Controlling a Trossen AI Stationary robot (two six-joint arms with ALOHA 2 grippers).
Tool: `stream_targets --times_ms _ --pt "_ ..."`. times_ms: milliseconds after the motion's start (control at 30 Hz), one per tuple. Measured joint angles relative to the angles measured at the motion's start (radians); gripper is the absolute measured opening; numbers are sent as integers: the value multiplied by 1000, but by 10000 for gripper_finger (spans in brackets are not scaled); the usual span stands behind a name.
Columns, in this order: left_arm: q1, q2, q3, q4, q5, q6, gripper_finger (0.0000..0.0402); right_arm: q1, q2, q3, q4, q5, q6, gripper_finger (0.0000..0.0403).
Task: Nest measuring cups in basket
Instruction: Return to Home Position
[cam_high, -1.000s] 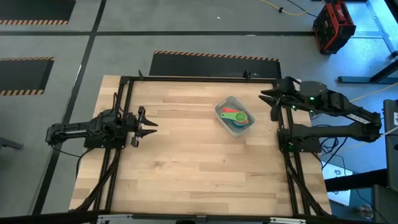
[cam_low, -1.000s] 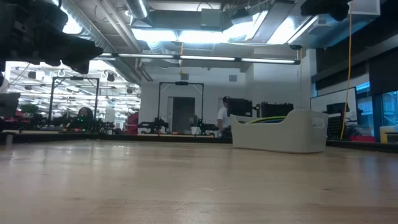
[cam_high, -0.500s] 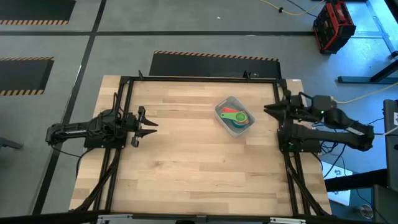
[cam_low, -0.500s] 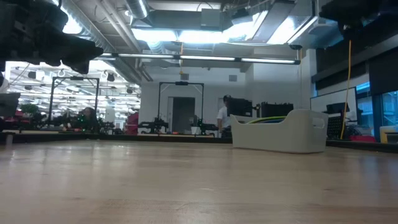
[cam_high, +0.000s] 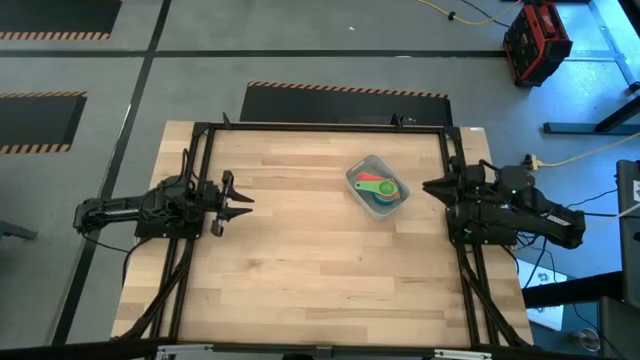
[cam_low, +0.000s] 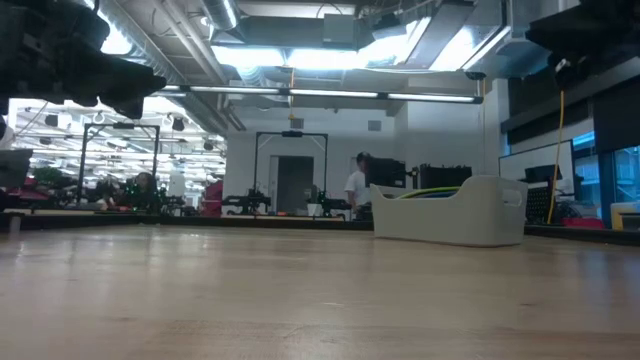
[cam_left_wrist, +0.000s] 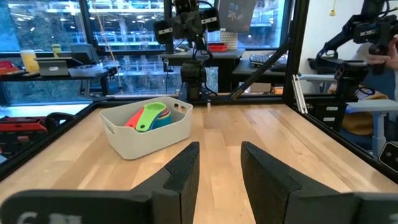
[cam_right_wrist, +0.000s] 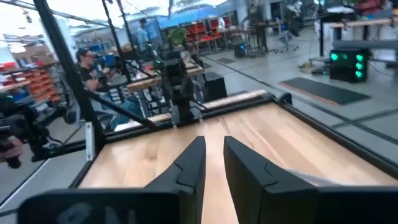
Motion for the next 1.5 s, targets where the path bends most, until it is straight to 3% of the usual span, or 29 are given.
stream_targets --times_ms 400,767,1067,1500 --pt "0 0 0 2 -1 -3 111 0 -10 -13 6 1 -69 63" --pt "0 0 0 4 -2 -5 111 0 -10 -251 328 -7 -45 64" --pt "0 0 0 5 -2 -5 111 0 -10 -303 378 -86 -100 64" --pt "0 0 0 8 -4 -5 111 0 -9 -372 443 -81 -105 64"
